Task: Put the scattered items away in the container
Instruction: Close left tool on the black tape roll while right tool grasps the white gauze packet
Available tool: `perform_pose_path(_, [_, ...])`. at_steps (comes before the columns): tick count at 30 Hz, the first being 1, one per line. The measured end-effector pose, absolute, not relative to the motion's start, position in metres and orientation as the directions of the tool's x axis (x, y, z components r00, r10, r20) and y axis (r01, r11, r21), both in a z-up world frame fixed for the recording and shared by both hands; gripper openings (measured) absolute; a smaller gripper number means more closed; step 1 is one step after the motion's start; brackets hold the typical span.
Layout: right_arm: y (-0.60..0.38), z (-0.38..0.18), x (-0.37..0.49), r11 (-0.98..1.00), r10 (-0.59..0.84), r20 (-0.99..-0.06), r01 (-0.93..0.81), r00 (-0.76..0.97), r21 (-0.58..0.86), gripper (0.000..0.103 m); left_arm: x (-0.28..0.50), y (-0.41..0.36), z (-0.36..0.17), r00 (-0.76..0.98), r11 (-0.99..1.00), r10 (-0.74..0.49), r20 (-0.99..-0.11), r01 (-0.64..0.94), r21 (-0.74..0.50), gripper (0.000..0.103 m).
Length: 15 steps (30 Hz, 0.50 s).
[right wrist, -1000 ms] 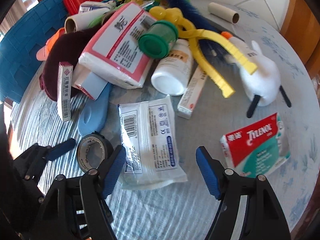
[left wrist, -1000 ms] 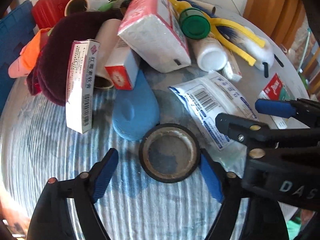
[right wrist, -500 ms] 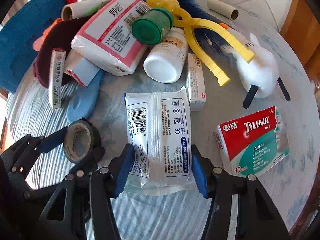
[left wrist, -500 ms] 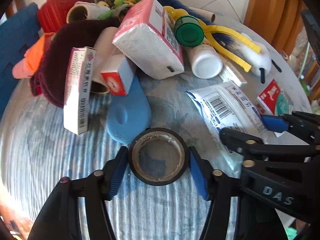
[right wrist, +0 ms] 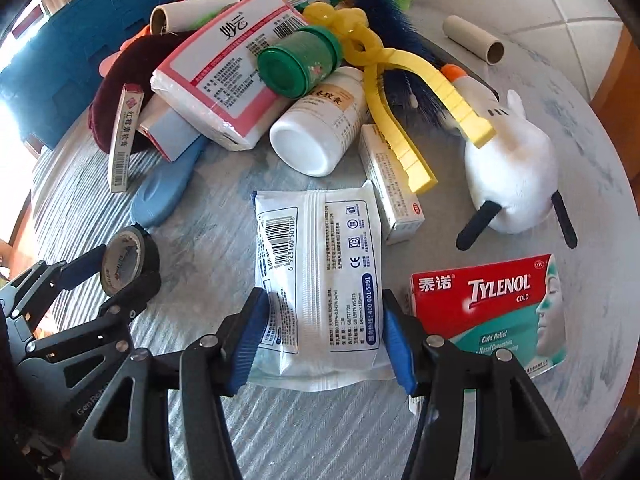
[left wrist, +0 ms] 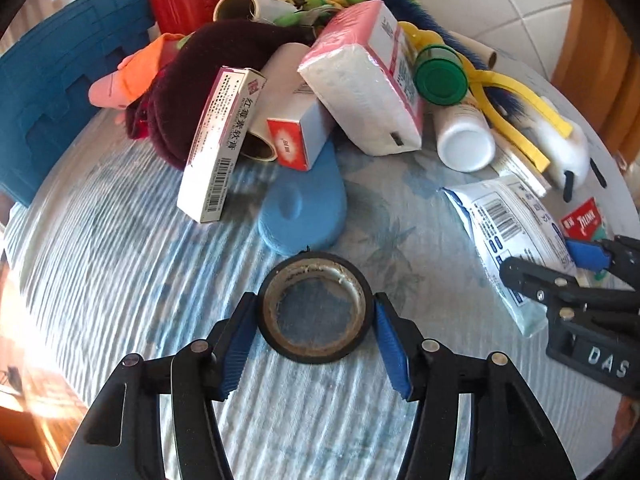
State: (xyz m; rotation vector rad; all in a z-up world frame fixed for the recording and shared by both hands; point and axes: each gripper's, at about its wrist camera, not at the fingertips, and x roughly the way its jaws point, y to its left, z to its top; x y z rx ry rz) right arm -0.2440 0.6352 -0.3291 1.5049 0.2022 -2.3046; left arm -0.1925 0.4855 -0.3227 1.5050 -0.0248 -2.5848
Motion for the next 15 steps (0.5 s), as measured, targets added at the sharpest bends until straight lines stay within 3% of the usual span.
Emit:
perform_pose_path(4, [0.627, -0.331, -0.238, -0.907, -0.240, -0.896, 0.415, -0.373, 0.070, 0.075, -0.193, 0.471, -0.333, -0.497, -0.983, -0.150, -0.855, 0.166, 0.076, 0.062])
perform_pose_path(7, [0.625, -0.332, -0.237, -0.905, -0.238, -0.889, 0.421, -0.391, 0.057, 0.075, -0.190, 0.475, -0.333, -0.503, -0.982, -0.135, -0.854, 0.186, 0.046, 0.063])
perform_pose_path(8, [0.623, -0.332, -0.236, -0.904, -0.226, -0.890, 0.425, -0.397, 0.040, 0.074, -0.192, 0.474, -0.332, -0.505, -0.983, -0.122, -0.855, 0.180, 0.034, 0.056])
perform_pose_path(10, [0.618, -0.332, -0.234, -0.900, -0.181, -0.887, 0.436, -0.424, -0.024, 0.066, -0.193, 0.477, -0.330, -0.501, -0.982, -0.136, -0.855, 0.185, 0.048, 0.056])
perform_pose_path(15, [0.622, -0.322, -0.232, -0.902, -0.241, -0.881, 0.428, -0.406, 0.049, 0.052, -0.184, 0.480, -0.323, -0.502, -0.979, -0.161, -0.850, 0.190, 0.073, 0.056])
